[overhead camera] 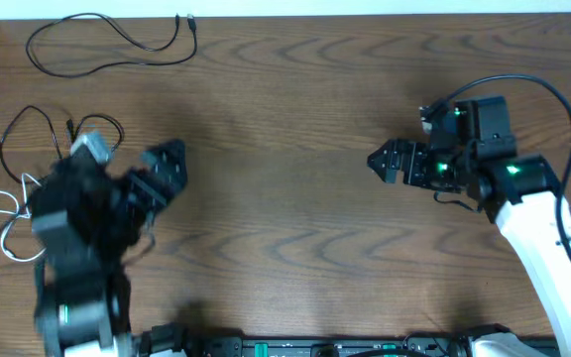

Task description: Untangle cables

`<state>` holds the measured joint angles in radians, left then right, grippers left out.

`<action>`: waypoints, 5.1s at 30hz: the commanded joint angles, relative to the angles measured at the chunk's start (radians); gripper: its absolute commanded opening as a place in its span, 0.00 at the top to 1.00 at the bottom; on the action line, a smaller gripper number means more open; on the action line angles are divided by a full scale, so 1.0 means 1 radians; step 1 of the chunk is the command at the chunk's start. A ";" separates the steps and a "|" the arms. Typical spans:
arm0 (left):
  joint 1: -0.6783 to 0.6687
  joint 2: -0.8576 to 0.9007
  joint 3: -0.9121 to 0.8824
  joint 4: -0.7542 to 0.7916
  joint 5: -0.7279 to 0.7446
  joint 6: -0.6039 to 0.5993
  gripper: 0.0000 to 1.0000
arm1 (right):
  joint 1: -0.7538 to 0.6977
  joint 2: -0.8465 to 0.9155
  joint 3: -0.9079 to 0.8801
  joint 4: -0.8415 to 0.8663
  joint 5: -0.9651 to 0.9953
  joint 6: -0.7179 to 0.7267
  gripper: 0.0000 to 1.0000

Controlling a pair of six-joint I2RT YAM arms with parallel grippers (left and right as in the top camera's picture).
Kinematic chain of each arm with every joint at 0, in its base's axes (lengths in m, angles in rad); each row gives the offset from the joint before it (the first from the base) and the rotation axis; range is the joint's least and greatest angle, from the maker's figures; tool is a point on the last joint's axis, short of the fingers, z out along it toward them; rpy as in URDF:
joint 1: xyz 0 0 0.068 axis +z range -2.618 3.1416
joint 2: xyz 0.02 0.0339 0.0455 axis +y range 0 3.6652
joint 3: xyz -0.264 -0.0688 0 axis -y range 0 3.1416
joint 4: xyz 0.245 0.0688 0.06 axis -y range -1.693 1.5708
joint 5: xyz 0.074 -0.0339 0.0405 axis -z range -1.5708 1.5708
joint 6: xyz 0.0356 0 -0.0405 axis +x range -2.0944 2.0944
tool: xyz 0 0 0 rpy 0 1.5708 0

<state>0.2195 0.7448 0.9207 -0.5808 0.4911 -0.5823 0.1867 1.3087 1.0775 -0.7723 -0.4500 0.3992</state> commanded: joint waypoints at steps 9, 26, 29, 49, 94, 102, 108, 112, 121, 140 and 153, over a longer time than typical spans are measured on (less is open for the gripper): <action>-0.004 -0.365 0.020 -0.230 -0.005 0.092 0.00 | 0.057 -0.453 0.005 -0.248 0.235 -0.034 0.01; -0.281 -0.311 0.019 -0.342 -0.005 0.092 0.00 | 0.073 -0.901 0.005 -0.471 0.302 -0.041 0.01; -0.281 -0.311 0.019 -0.356 -0.005 0.092 0.00 | 0.073 -0.901 0.005 -0.487 0.302 -0.041 0.01; -0.281 -0.311 0.019 -0.358 -0.005 0.092 0.00 | 0.073 -0.901 0.005 -0.567 0.359 -0.068 0.01; -0.281 -0.311 0.019 -0.358 -0.005 0.092 0.00 | -0.147 -1.304 -1.069 0.764 0.571 -0.298 0.01; -0.281 -0.311 0.019 -0.358 -0.005 0.092 0.00 | -0.147 -1.304 -1.072 0.706 0.568 -0.291 0.01; -0.281 -0.311 0.019 -0.358 -0.005 0.092 0.00 | -0.146 -1.304 -1.072 0.700 0.520 -0.323 0.01; -0.281 -0.311 0.019 -0.358 -0.005 0.092 0.00 | -0.146 -1.304 -1.073 0.698 0.518 -0.425 0.01; -0.281 -0.311 0.019 -0.358 -0.005 0.092 0.00 | -0.146 -1.304 -1.072 0.698 0.518 -0.435 0.01; -0.281 -0.311 0.019 -0.358 -0.005 0.092 0.00 | -0.146 -1.304 -1.072 0.702 0.519 -0.434 0.01; -0.281 -0.311 0.019 -0.359 -0.024 0.093 0.00 | -0.146 -1.304 -1.072 0.702 0.519 -0.434 0.01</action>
<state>-0.0563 0.4313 0.9279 -0.9386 0.4881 -0.5148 0.0467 0.0120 0.0090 -0.0673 0.0776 -0.0196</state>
